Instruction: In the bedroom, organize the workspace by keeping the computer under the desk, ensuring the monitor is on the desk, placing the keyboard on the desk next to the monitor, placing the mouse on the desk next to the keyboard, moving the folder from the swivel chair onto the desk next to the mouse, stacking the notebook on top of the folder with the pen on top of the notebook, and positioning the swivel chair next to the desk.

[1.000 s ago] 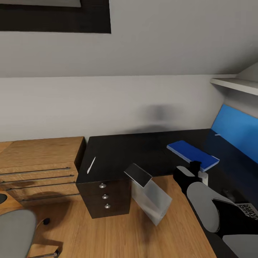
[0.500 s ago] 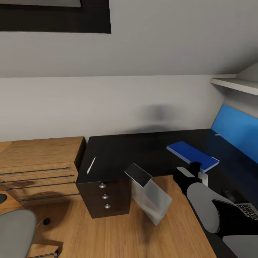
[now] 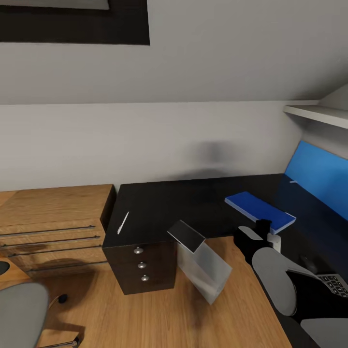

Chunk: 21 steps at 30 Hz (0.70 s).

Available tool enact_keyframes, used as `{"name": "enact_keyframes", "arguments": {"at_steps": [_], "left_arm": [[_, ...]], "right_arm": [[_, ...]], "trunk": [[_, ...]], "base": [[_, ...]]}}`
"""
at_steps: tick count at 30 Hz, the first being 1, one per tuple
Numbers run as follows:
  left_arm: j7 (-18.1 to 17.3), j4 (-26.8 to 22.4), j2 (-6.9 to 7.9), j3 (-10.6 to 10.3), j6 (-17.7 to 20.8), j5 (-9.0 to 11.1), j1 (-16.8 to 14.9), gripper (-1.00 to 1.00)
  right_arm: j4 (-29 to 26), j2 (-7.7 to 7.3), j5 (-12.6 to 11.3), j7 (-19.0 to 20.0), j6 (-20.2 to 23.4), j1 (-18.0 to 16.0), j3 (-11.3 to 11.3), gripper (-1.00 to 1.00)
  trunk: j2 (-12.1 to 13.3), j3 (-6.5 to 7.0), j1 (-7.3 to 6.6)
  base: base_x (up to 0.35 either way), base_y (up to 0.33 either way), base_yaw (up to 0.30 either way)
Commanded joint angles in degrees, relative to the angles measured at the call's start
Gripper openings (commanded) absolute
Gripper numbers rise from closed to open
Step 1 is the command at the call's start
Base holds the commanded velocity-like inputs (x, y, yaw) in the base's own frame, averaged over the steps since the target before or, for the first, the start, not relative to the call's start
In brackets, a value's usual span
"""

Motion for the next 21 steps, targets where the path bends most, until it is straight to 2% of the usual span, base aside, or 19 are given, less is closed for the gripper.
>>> {"name": "enact_keyframes", "arguments": {"at_steps": [1, 13, 21], "left_arm": [[0.45, -0.02, 0.04, -0.49, -0.36, 0.30, -0.06, 1.00], [0.44, -0.03, 0.02, -0.48, -0.57, 0.30, -0.06, 1.00], [0.68, -0.03, 0.04, -0.48, -0.58, 0.38, -0.06, 1.00]], "right_arm": [[-0.08, 0.03, 0.50, -0.59, -0.07, -0.02, -0.06, -1.00], [-0.08, 0.20, 0.50, -0.59, -0.07, 0.09, -0.06, -1.00], [-0.08, 1.11, 0.50, -0.51, -0.07, 0.09, -0.06, -1.00]], "trunk": [[-0.09, -0.10, 0.02], [-0.09, -0.10, 0.02], [-0.09, -0.10, 0.02]], "base": [[0.000, 0.000, -0.048], [0.000, 0.000, -0.115], [0.000, 0.000, -0.021]]}}
